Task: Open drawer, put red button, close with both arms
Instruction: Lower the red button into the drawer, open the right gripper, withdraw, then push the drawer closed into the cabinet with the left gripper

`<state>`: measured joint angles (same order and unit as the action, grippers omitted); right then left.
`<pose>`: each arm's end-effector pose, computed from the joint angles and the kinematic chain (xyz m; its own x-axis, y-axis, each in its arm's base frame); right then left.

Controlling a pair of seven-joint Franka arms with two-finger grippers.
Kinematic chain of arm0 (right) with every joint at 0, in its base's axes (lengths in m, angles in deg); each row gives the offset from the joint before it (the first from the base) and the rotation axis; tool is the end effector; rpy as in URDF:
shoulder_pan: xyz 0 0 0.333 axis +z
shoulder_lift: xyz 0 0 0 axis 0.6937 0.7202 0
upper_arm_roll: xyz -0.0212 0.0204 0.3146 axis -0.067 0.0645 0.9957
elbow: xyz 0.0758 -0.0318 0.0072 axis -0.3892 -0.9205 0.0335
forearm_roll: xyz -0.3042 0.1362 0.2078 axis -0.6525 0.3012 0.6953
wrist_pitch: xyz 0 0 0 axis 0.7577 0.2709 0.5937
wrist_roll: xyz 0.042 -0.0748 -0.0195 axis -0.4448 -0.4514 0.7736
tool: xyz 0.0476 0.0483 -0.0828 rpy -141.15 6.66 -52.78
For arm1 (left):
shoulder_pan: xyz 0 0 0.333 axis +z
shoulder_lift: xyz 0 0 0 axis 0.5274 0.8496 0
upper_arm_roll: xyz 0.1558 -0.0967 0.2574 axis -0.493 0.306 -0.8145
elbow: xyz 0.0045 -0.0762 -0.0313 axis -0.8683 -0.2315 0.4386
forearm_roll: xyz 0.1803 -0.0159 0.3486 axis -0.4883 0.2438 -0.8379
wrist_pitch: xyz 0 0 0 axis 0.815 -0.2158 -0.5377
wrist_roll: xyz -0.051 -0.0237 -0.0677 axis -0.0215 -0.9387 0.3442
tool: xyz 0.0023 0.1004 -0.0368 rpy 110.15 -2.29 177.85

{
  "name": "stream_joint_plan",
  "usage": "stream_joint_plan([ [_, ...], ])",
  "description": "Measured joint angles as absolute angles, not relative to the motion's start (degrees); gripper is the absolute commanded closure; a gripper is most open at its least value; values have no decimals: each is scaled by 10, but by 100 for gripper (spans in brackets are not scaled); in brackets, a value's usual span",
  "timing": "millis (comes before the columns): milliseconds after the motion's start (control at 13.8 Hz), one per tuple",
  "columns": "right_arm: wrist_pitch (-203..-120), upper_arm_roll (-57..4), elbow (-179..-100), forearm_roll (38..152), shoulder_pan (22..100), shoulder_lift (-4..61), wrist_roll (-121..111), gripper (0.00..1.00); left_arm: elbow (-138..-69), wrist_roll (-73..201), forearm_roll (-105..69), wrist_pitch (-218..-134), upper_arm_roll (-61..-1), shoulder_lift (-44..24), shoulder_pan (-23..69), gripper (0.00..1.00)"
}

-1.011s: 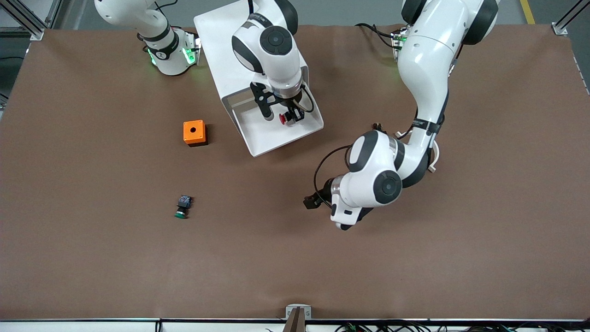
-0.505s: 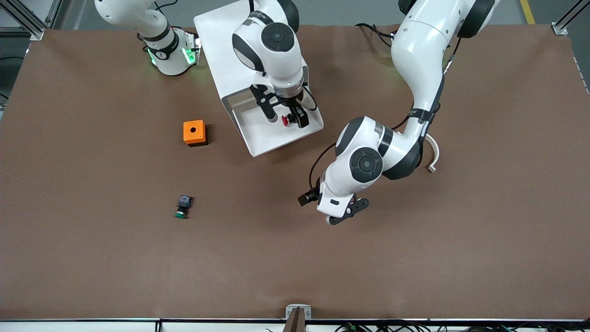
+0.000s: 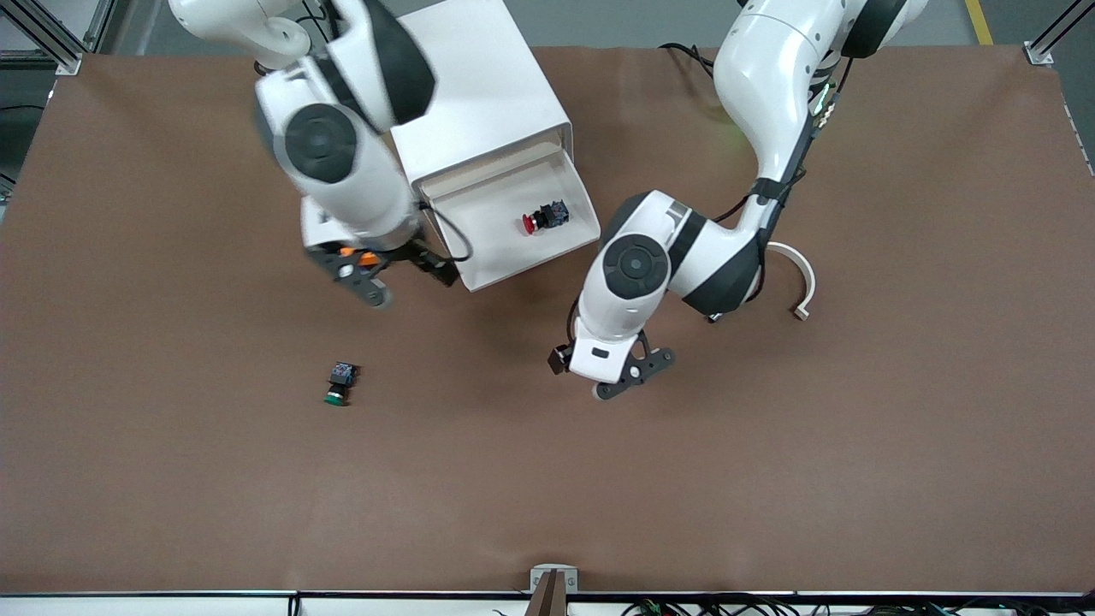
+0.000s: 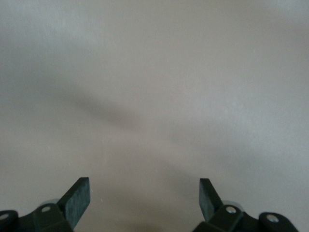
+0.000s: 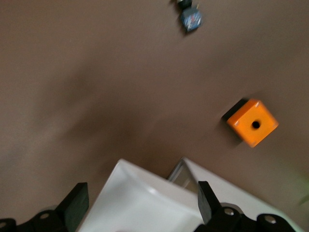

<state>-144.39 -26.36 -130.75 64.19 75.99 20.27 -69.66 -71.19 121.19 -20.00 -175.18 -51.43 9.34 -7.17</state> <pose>0.5544 0.2967 0.4836 0.8207 -0.5583 -0.1214 -0.5553 -0.8295 0.0605 0.6020 -0.4680 0.3297 0.8747 0.4825 -0.0446 0.4846 -0.8703 0.0882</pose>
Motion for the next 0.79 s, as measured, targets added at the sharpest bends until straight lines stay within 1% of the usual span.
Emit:
stream_joint_plan([
  [289,-1391,-265,-1307,629,642,161,-482,0,-728,1253,-203,-1752,-514,93,-112,1],
  [578,-1359,-266,-1307,626,523,138,-260,0,-733,1255,-203,-1749,-514,93,-140,1],
  [794,-1348,-266,-1305,616,463,131,-123,0,-733,1273,-203,-1729,-513,93,-162,1],
])
